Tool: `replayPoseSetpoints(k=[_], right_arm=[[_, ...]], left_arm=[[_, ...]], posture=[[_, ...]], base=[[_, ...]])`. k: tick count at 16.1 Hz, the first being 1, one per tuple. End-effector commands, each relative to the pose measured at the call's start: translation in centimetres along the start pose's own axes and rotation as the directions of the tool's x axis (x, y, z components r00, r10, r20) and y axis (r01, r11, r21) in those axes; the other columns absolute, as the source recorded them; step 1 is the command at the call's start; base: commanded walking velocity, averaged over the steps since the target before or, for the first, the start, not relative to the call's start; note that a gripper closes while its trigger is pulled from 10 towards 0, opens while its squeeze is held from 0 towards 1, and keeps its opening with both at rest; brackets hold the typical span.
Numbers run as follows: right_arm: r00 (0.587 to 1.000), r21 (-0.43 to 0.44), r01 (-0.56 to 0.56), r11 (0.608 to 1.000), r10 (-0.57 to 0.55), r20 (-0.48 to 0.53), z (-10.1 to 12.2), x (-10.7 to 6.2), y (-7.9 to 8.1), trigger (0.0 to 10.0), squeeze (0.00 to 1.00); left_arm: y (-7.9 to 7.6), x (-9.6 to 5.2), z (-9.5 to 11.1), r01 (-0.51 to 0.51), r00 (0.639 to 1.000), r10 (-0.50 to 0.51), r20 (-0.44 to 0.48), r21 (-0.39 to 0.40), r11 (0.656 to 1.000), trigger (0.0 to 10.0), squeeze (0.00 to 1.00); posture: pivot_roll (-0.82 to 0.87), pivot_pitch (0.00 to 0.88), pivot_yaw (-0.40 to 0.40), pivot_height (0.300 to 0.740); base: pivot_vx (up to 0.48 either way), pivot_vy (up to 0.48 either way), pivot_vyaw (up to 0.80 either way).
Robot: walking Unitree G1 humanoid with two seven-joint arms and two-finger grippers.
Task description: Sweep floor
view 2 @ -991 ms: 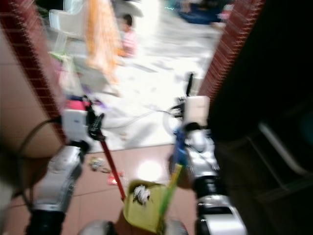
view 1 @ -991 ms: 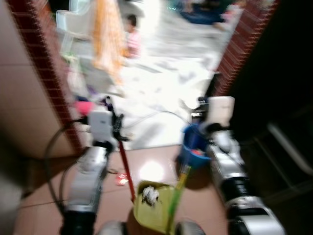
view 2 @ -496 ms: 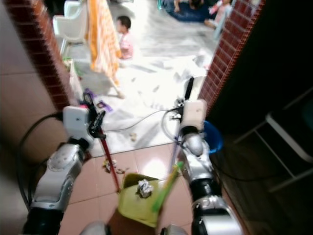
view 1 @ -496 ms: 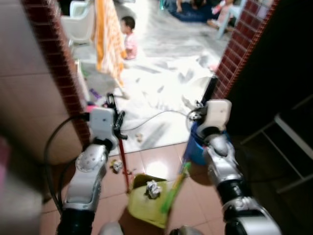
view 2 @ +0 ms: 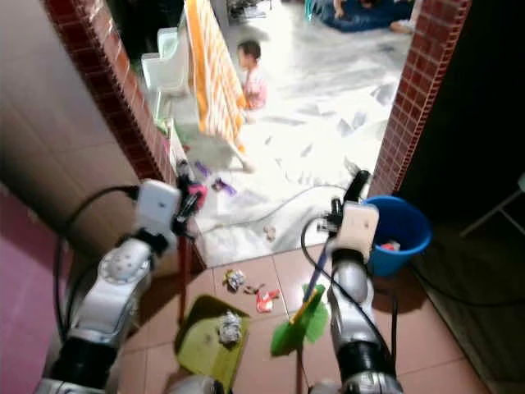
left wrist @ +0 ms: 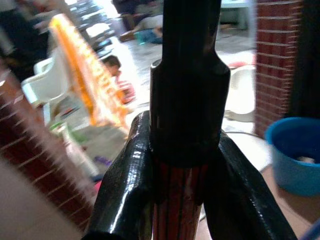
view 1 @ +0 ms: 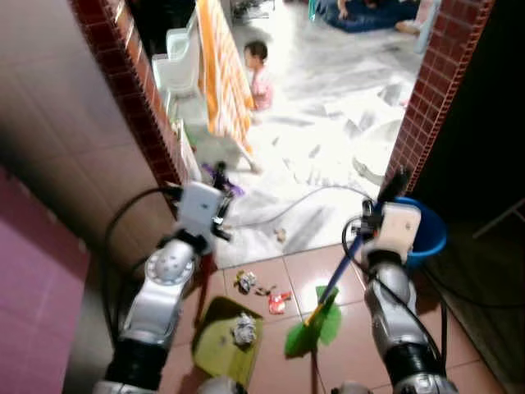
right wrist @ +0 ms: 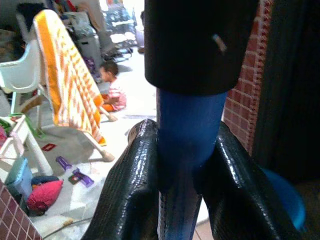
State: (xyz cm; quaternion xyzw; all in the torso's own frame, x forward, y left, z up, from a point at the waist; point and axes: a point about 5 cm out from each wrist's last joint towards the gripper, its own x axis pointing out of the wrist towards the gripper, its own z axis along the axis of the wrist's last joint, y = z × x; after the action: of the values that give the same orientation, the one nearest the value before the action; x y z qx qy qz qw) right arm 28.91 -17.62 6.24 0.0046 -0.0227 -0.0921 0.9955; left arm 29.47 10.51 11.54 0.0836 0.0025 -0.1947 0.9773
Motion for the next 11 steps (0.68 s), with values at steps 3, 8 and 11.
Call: replayPoseSetpoints(k=[3,8,11], right_arm=[[0.999,-0.038,-0.04,0.998,0.039,-0.005,0.3,-0.1,0.6,10.0,0.0],[0.992,-0.037,-0.129,0.991,0.13,-0.001,0.7,0.8,1.6,10.0,0.0],[0.986,-0.037,-0.168,0.985,0.168,0.0,1.3,2.0,2.4,10.0,0.0]], left_arm=[[-0.5,0.9,1.5,0.026,0.996,-0.027,0.089,0.012,1.0,10.0,0.0],[1.1,-0.1,0.5,-0.114,0.99,0.12,0.074,-0.074,0.991,10.0,0.0],[1.7,-0.1,0.5,-0.161,0.982,0.17,0.083,-0.103,0.982,10.0,0.0]], posture=[[-0.08,0.0,0.087,0.74],[-0.07,0.0,0.086,0.74],[-0.04,0.0,0.03,0.74]], base=[[0.0,0.0,0.0],[0.0,0.0,-0.76],[0.0,0.0,-0.34]])
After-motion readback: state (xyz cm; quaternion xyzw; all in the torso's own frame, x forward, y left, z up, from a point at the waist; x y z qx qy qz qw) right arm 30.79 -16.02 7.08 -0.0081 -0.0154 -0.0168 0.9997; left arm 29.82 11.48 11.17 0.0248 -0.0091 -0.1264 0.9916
